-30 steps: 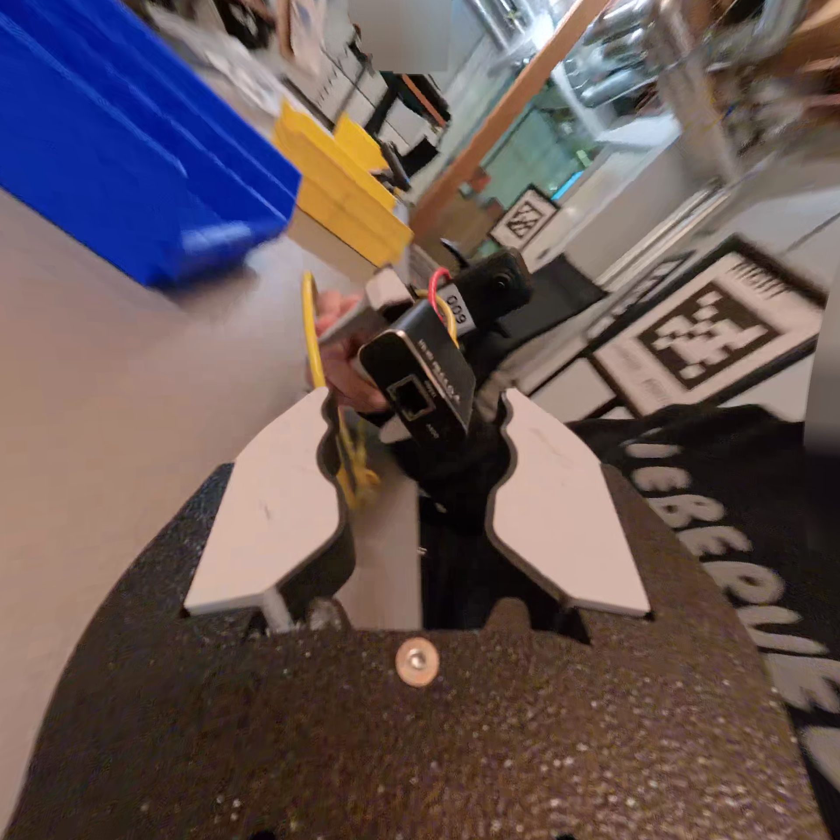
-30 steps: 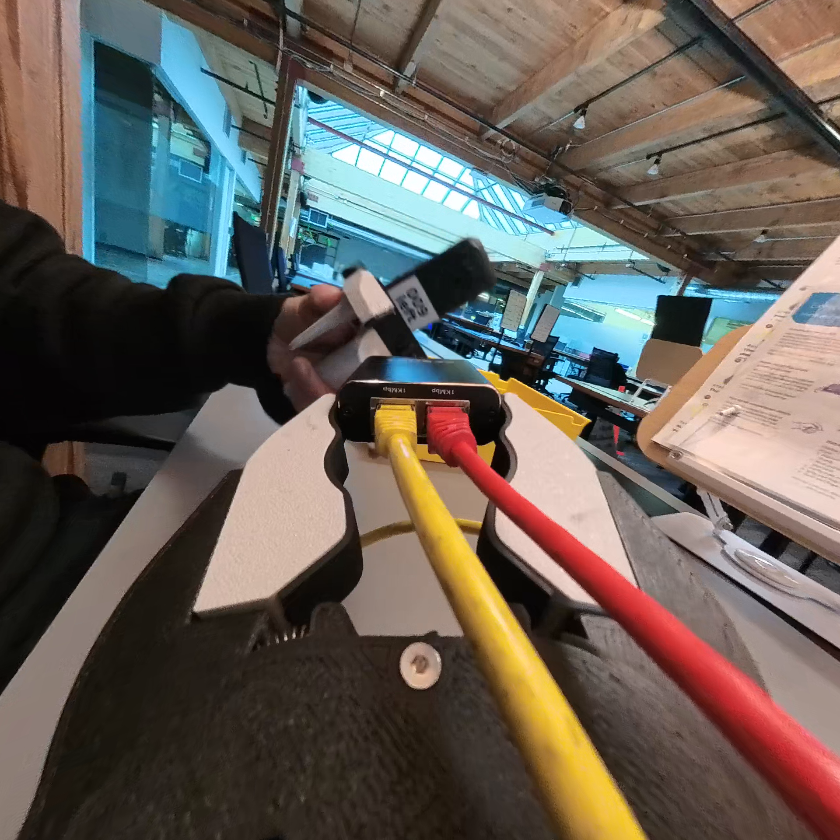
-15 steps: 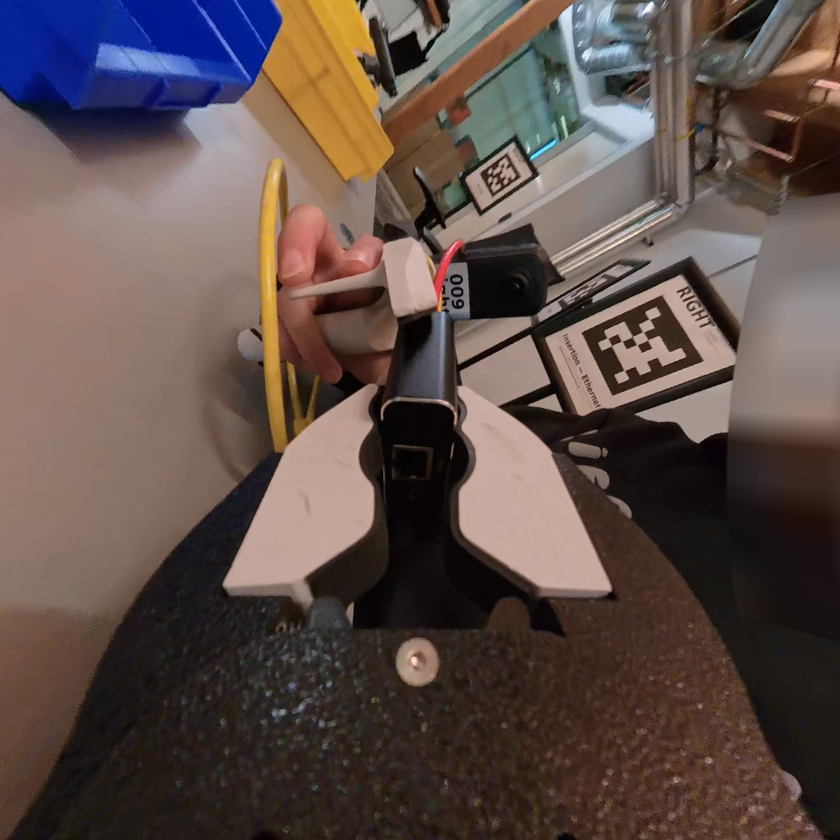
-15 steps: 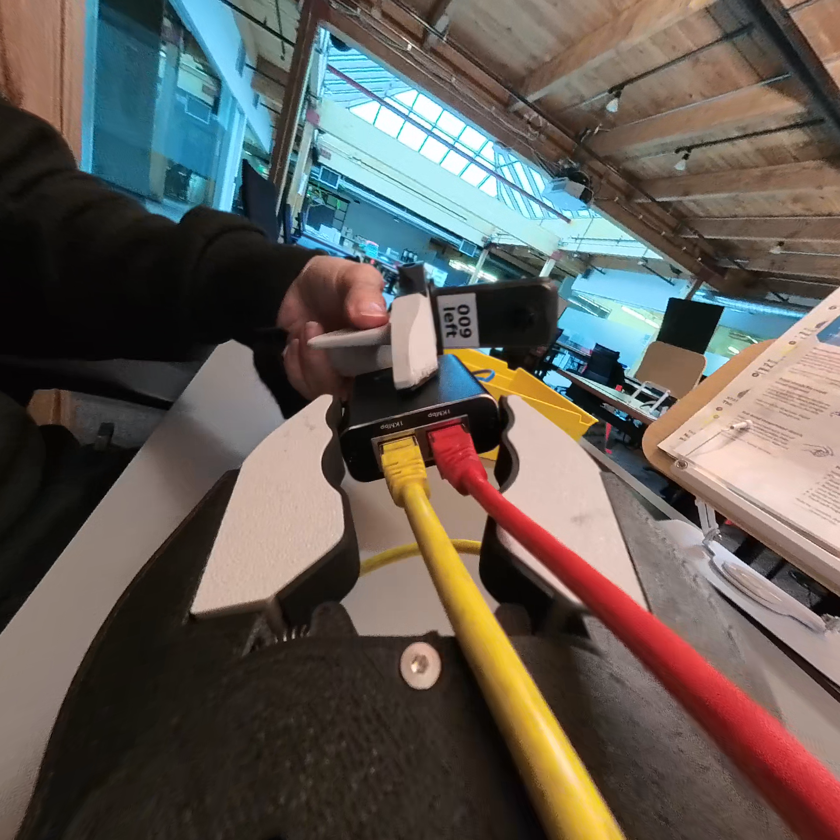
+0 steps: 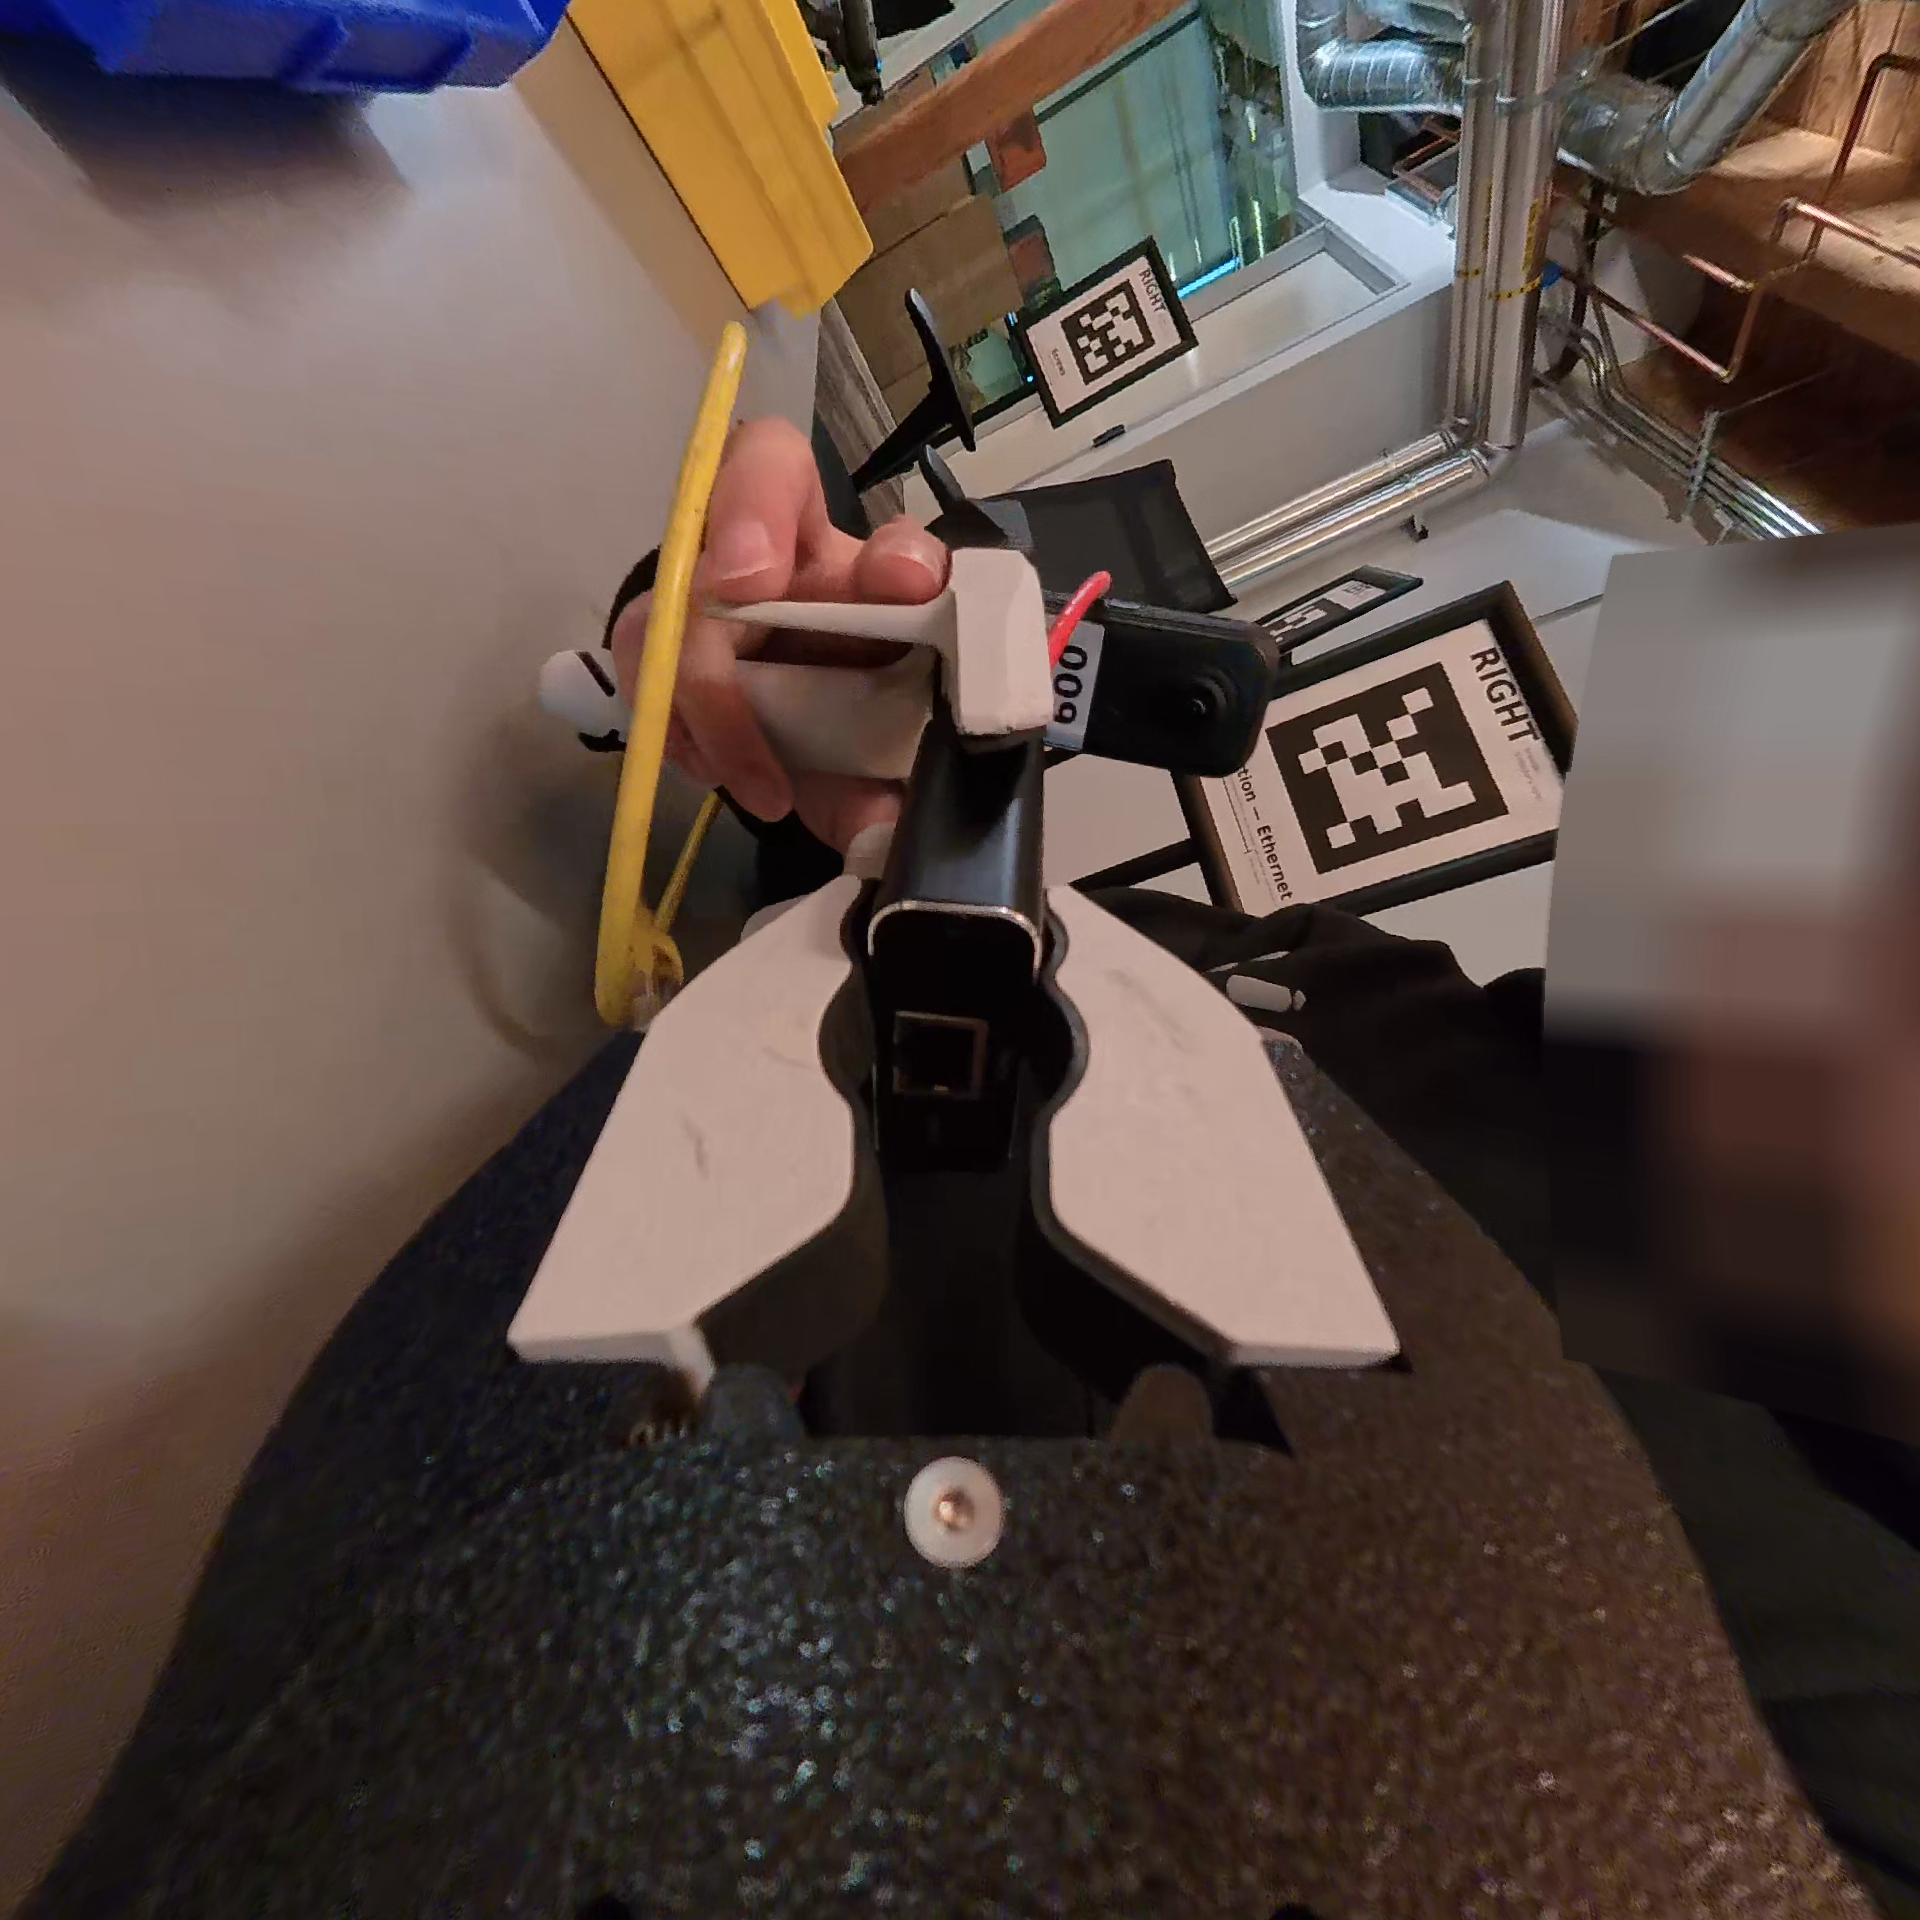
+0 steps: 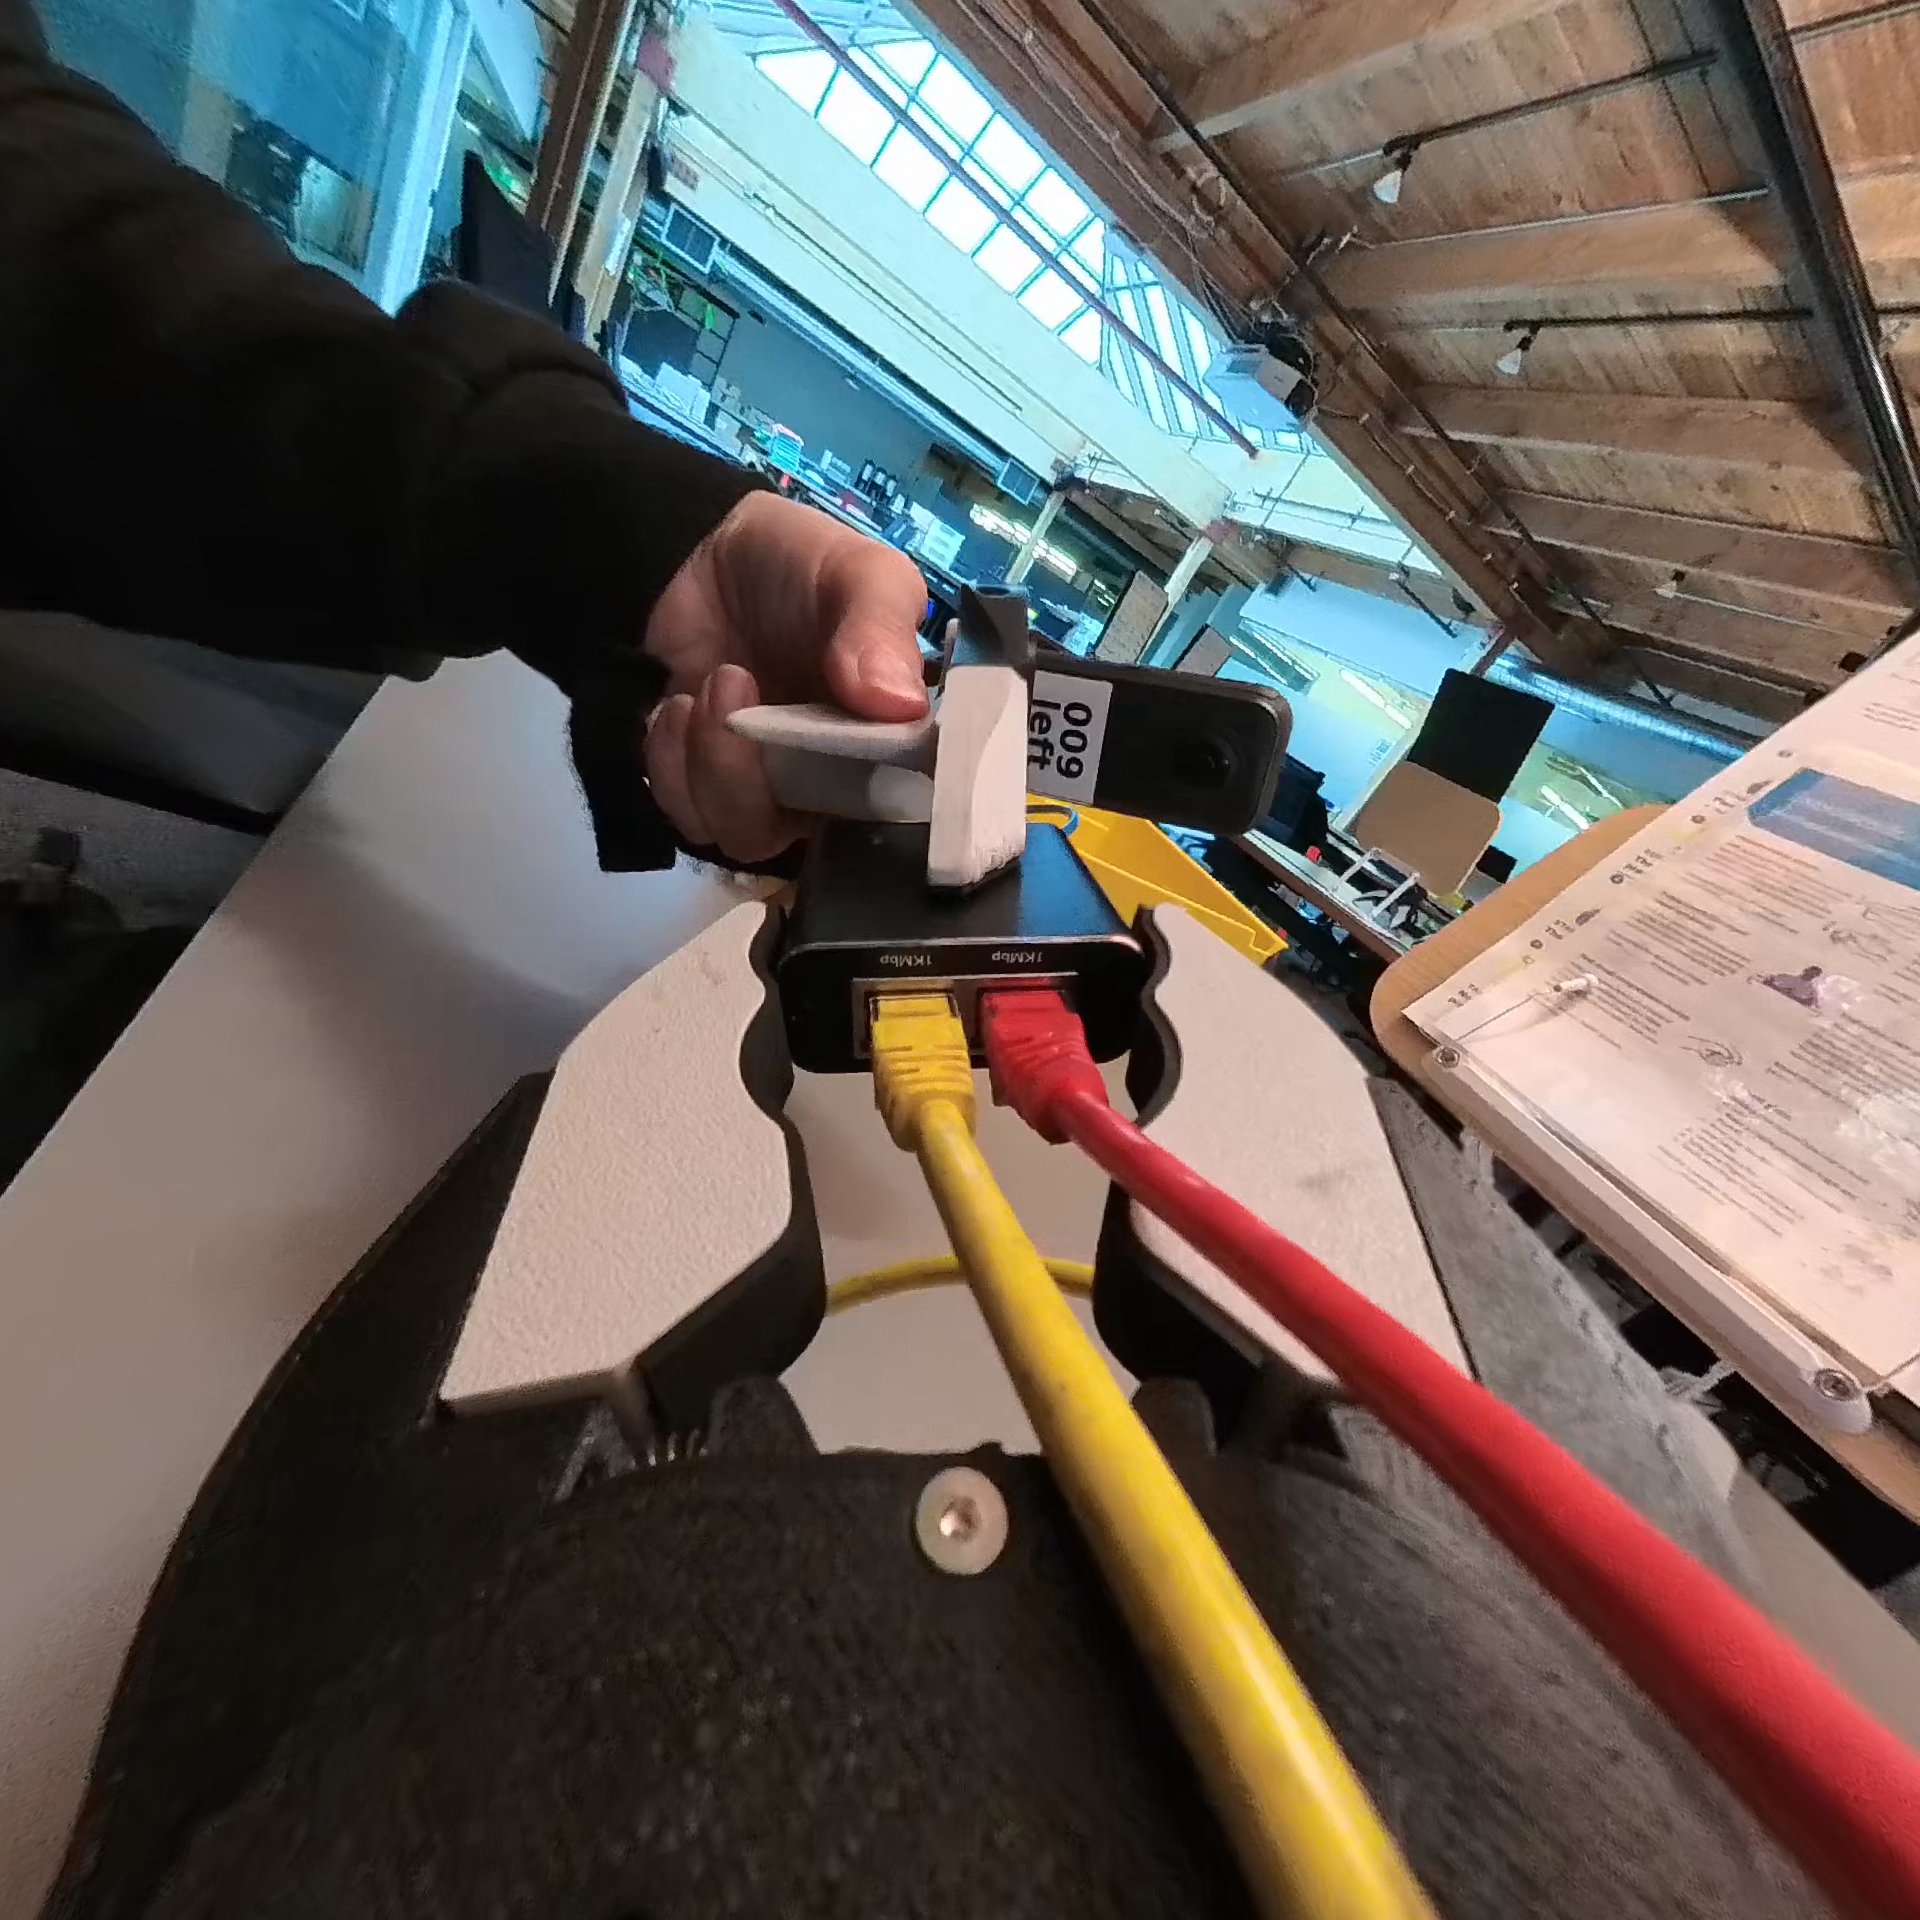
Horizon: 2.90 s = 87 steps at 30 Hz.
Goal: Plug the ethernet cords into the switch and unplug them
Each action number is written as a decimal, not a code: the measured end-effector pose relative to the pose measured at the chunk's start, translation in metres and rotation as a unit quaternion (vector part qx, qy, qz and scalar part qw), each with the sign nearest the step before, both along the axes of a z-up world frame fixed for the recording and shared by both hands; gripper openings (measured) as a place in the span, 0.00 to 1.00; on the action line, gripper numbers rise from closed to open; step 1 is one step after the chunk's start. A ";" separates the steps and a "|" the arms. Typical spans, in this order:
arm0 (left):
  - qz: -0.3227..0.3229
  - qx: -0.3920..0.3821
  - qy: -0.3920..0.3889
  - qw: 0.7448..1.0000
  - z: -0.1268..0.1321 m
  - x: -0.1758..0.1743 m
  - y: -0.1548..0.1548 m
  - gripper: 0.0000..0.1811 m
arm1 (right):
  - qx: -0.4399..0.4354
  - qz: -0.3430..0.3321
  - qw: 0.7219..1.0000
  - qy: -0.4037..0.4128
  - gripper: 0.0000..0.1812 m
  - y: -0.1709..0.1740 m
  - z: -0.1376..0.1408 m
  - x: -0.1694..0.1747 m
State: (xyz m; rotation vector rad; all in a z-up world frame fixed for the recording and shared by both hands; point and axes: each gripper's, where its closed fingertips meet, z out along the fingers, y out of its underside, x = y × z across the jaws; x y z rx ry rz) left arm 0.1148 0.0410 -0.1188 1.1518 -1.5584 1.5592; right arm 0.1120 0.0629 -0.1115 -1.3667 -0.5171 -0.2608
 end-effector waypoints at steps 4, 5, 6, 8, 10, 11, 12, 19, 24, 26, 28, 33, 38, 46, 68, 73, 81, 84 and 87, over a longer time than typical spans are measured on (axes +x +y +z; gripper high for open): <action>0.013 0.009 0.010 1.000 -0.002 0.006 0.004 0.15 | -0.003 0.000 0.999 0.039 0.35 0.003 -0.001 0.005; 0.024 0.016 0.010 1.000 -0.004 0.010 0.006 0.15 | -0.009 -0.006 0.998 0.058 0.35 0.005 -0.003 0.007; 0.043 0.027 0.005 0.999 -0.006 0.015 0.008 0.16 | -0.008 -0.010 0.996 0.086 0.35 0.006 -0.003 0.011; 0.076 0.060 -0.026 0.995 -0.008 0.024 0.012 0.19 | -0.004 -0.012 0.991 0.131 0.35 0.008 -0.005 0.018; 0.125 0.082 -0.066 0.987 -0.005 0.035 0.018 0.22 | 0.006 -0.017 0.987 0.159 0.35 0.005 -0.002 0.025; 0.153 0.084 -0.090 0.981 0.001 0.040 0.024 0.24 | 0.012 -0.013 0.984 0.176 0.35 0.003 0.000 0.027; 0.180 0.080 -0.109 0.974 0.008 0.043 0.031 0.25 | 0.023 -0.013 0.980 0.196 0.35 0.000 0.003 0.032; 0.204 0.039 -0.108 0.972 0.008 0.029 0.033 0.25 | 0.058 0.013 0.970 0.234 0.35 -0.008 0.010 0.037; 0.149 -0.061 -0.047 0.986 0.001 0.020 0.006 0.19 | 0.031 0.034 0.982 0.182 0.35 0.001 0.003 0.016; 0.147 -0.045 -0.049 0.987 -0.003 0.021 0.005 0.16 | 0.030 0.018 0.988 0.152 0.35 0.001 0.000 0.015; 0.136 -0.015 -0.043 0.990 -0.006 0.018 0.003 0.15 | 0.027 0.019 0.991 0.127 0.35 0.000 -0.002 0.013; 0.096 0.051 -0.039 0.993 -0.007 0.014 0.003 0.15 | 0.032 0.018 0.993 0.112 0.37 -0.001 0.000 0.013; 0.059 0.058 -0.008 0.997 -0.004 0.009 0.004 0.15 | 0.029 0.006 0.998 0.056 0.35 0.000 -0.004 0.011; 0.087 0.040 0.020 0.995 -0.009 0.017 0.015 0.15 | 0.000 -0.015 0.993 0.113 0.35 0.010 -0.011 0.016; 0.107 0.757 -0.419 0.490 0.016 0.020 0.295 0.36 | 0.053 0.006 0.965 0.257 0.35 -0.010 0.004 0.047; -0.043 0.812 -0.437 0.384 -0.020 0.041 0.320 0.36 | 0.044 0.012 0.968 0.247 0.35 -0.008 0.002 0.043; -0.067 0.815 -0.448 0.360 -0.035 0.056 0.337 0.07 | 0.042 0.008 0.968 0.246 0.35 -0.010 0.000 0.045; -0.023 0.830 -0.409 0.379 -0.013 0.045 0.352 0.04 | 0.043 0.008 0.968 0.247 0.35 -0.010 0.000 0.045; 0.024 0.853 -0.364 0.374 0.031 0.027 0.368 0.03 | 0.046 0.008 0.967 0.249 0.35 -0.011 0.001 0.046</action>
